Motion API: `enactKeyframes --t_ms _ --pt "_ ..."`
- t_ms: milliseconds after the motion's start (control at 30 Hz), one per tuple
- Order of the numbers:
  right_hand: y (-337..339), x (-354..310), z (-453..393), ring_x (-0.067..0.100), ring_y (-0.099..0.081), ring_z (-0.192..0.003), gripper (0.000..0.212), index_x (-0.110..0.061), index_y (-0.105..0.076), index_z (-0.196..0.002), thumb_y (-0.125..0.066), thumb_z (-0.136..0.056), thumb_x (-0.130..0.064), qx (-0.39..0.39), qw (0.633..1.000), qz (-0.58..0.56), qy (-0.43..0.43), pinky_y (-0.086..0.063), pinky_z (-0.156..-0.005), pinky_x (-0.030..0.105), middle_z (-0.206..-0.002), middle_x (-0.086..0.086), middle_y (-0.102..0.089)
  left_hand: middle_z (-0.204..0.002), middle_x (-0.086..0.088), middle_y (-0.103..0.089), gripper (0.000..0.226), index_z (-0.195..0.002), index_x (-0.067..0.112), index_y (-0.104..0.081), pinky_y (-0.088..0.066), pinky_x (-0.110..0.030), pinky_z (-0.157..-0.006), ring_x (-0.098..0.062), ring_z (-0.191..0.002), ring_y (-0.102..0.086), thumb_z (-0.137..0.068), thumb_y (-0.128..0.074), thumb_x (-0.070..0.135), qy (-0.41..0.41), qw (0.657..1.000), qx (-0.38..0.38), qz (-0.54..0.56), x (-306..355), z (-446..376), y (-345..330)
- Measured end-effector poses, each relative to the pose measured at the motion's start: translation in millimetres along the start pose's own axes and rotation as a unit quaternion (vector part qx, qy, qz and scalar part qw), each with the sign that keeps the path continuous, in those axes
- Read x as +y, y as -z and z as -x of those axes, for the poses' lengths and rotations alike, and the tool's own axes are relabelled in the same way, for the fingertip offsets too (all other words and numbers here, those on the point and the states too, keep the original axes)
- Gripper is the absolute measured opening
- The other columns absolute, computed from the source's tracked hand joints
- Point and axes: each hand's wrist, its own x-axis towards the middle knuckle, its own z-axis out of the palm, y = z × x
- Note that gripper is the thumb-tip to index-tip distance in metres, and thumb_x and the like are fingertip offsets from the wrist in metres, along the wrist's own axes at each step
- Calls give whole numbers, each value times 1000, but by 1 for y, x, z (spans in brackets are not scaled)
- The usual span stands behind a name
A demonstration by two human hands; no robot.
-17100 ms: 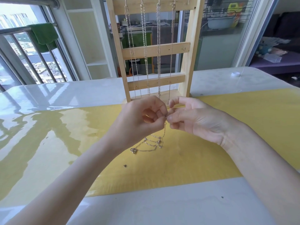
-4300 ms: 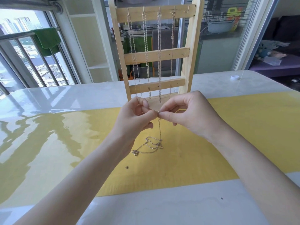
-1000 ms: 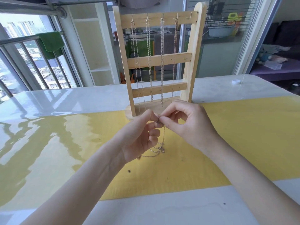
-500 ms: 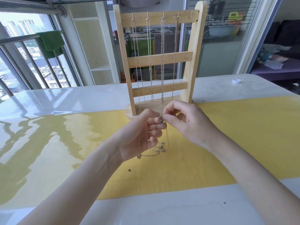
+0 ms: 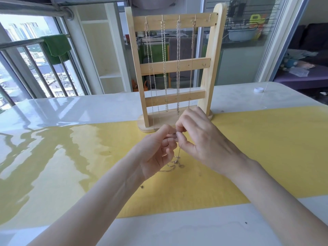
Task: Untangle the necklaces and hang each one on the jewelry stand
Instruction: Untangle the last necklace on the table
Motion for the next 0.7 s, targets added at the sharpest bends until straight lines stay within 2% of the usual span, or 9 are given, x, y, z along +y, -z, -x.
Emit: enactKeyframes --t_ms 67,133,200,300,367,433,567,633,700 --pt "-1 1 0 12 -38 -81 14 -5 -54 -80 -48 -90 -13 -3 999 -42 -27 -32 -75 15 -83 -1 -47 -53 6 -53 28 -57 15 -61 -37 -11 -39 -2 -46 -42 -85 -59 12 -36 999 18 -17 0 0 2" --pt "1 2 -1 6 -39 -77 16 -7 -59 -81 -51 -90 -18 16 987 -128 -93 -35 -72 10 -81 -6 -50 -61 4 -61 29 -57 16 -65 -40 -14 -42 -3 -52 -47 -85 -61 13 -91 994 35 -57 1 0 4" --pt "7 3 -3 7 -50 -73 13 -13 -66 -79 -58 -89 -18 37 957 -222 -183 -40 -69 11 -76 -8 -59 -66 4 -64 29 -59 17 -66 -43 -16 -48 -3 -56 -51 -87 -60 14 -145 983 42 -100 2 0 3" --pt "15 2 -7 0 -55 -64 19 -24 -70 -72 -65 -89 -16 -12 891 -343 -297 -44 -66 14 -69 -11 -66 -63 5 -61 23 -69 9 -66 -44 -16 -51 -3 -58 -53 -89 -57 11 -198 968 44 -145 0 1 2" --pt "17 0 -7 -2 -54 -59 16 -20 -72 -71 -67 -85 -15 -24 861 -387 -330 -44 -65 14 -64 -10 -66 -60 6 -60 18 -76 -2 -64 -43 -17 -50 -4 -58 -53 -89 -54 7 -226 956 47 -182 -2 1 0" --pt "18 -3 -7 -1 -59 -63 10 -15 -74 -73 -71 -81 -11 -21 844 -413 -341 -47 -66 12 -66 -7 -69 -57 8 -58 20 -73 -1 -64 -42 -17 -49 -5 -57 -51 -89 -53 5 -254 943 55 -210 -4 1 0" --pt "18 -1 -7 4 -63 -70 9 -16 -74 -75 -73 -79 -9 -36 848 -403 -344 -51 -72 15 -72 -3 -73 -53 11 -57 25 -67 9 -64 -41 -17 -47 -4 -57 -49 -90 -55 7 -273 931 50 -237 -3 3 0" --pt "18 1 -6 3 -64 -69 11 -19 -74 -73 -74 -79 -10 -50 872 -361 -328 -51 -69 15 -70 -6 -72 -54 11 -57 25 -67 10 -65 -41 -17 -47 -4 -58 -49 -90 -57 10 -263 934 50 -238 -5 1 1" --pt "17 2 -6 3 -58 -64 11 -16 -75 -72 -72 -81 -11 -72 917 -268 -286 -44 -63 13 -65 -11 -65 -55 11 -58 24 -67 10 -66 -41 -16 -47 -5 -58 -49 -90 -58 13 -239 939 55 -242 -6 0 3"
